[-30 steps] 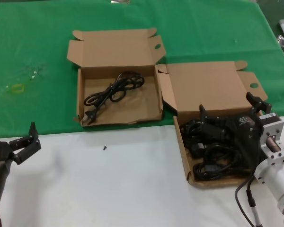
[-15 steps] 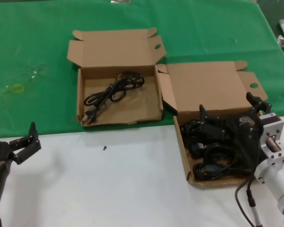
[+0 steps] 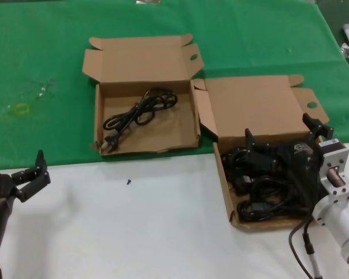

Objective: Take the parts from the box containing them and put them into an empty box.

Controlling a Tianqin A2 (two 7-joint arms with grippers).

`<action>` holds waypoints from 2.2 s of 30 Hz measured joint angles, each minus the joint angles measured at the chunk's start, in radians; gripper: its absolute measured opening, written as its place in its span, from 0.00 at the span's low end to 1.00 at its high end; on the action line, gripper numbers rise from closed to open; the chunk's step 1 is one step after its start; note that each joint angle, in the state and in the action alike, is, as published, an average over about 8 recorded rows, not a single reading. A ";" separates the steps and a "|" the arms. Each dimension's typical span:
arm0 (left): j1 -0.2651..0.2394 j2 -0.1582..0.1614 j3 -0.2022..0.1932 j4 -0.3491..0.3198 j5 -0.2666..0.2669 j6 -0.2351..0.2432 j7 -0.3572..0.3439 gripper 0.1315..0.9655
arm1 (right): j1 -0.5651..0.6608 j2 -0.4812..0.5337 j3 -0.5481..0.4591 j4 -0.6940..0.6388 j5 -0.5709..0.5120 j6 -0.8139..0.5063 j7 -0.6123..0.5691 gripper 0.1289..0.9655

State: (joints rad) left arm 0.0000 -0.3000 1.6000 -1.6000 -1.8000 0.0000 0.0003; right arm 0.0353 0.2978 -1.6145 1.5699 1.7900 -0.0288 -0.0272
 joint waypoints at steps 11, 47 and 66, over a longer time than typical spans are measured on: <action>0.000 0.000 0.000 0.000 0.000 0.000 0.000 1.00 | 0.000 0.000 0.000 0.000 0.000 0.000 0.000 1.00; 0.000 0.000 0.000 0.000 0.000 0.000 0.000 1.00 | 0.000 0.000 0.000 0.000 0.000 0.000 0.000 1.00; 0.000 0.000 0.000 0.000 0.000 0.000 0.000 1.00 | 0.000 0.000 0.000 0.000 0.000 0.000 0.000 1.00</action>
State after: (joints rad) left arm 0.0000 -0.3000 1.6000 -1.6000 -1.8000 0.0000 0.0000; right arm 0.0353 0.2978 -1.6145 1.5699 1.7900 -0.0288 -0.0273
